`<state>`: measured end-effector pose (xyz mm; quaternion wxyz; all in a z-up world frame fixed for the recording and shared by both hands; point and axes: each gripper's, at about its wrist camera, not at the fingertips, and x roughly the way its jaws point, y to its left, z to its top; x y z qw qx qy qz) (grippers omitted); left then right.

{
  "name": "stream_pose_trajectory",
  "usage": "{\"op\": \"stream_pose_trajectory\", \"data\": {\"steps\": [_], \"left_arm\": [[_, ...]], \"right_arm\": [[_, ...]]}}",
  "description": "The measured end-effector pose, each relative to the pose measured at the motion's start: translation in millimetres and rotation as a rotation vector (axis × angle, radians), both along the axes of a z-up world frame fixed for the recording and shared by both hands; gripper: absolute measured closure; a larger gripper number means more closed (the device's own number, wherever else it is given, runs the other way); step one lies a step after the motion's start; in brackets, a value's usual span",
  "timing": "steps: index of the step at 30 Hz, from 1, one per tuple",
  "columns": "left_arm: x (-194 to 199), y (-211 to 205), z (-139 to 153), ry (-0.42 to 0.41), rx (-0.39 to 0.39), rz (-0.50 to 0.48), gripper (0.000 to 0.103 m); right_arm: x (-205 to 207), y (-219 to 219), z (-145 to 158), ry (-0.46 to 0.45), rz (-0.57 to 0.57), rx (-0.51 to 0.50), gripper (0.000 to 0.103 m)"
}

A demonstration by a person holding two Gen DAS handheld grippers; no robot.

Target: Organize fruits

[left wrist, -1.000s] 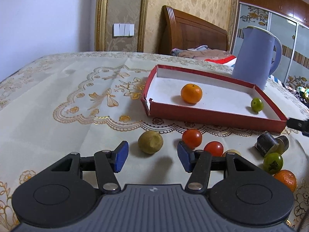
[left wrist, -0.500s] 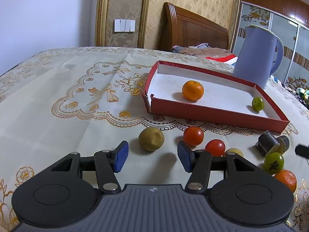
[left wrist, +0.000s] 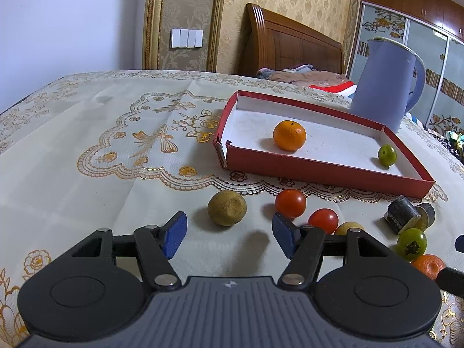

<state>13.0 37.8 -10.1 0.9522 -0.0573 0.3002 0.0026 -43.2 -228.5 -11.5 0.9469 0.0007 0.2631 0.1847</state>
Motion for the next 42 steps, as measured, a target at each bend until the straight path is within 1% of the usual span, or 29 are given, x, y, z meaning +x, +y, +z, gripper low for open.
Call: {"op": "stream_pose_trajectory", "data": {"steps": [2,5,8,9,11,15,18,20,23,25,29,34,42], "left_arm": [[-0.1,0.3,0.0,0.000,-0.002,0.000,0.038],[-0.4,0.1,-0.1,0.000,-0.003,-0.005,0.035],[-0.9,-0.5,-0.2,-0.001,-0.002,-0.006,0.035],[-0.8,-0.7,-0.2,-0.002,-0.002,-0.005,0.035],[-0.8,-1.3,-0.2,-0.001,-0.003,-0.004,0.035],[-0.1,-1.1,-0.5,0.001,0.002,-0.003,0.035],[0.6,-2.7,-0.7,0.006,0.018,0.001,0.035],[1.6,-5.2,-0.6,0.013,0.040,0.007,0.035],[3.8,-11.3,-0.7,0.025,0.086,0.007,0.035],[5.2,-13.8,-1.0,0.031,0.102,0.004,0.035],[10.6,-13.5,-0.3,0.037,0.106,0.023,0.035],[14.3,-12.0,-0.9,0.037,0.106,0.035,0.035],[14.0,-13.4,-1.1,0.035,0.111,0.034,0.035]], "right_arm": [[-1.8,2.4,0.4,0.003,0.018,0.011,0.015],[-4.5,6.1,-1.1,0.010,0.026,0.008,0.015],[-3.0,9.8,-3.6,0.025,0.037,0.004,0.016],[-2.0,10.8,-4.8,0.028,0.035,0.001,0.018],[0.8,11.6,-6.7,0.033,0.033,0.001,0.018],[4.7,11.0,-7.1,0.040,0.027,0.017,0.018],[7.0,12.8,-8.6,0.051,0.024,0.008,0.018],[7.7,12.8,-9.3,0.051,0.023,0.005,0.019],[11.0,9.3,-10.4,0.067,0.016,0.025,0.019],[12.8,7.1,-10.8,0.073,0.006,0.038,0.019],[12.4,9.5,-11.6,0.072,0.005,0.022,0.018],[14.0,6.5,-12.3,0.081,-0.007,0.041,0.016],[13.3,8.0,-12.8,0.079,-0.008,0.030,0.015]]}}
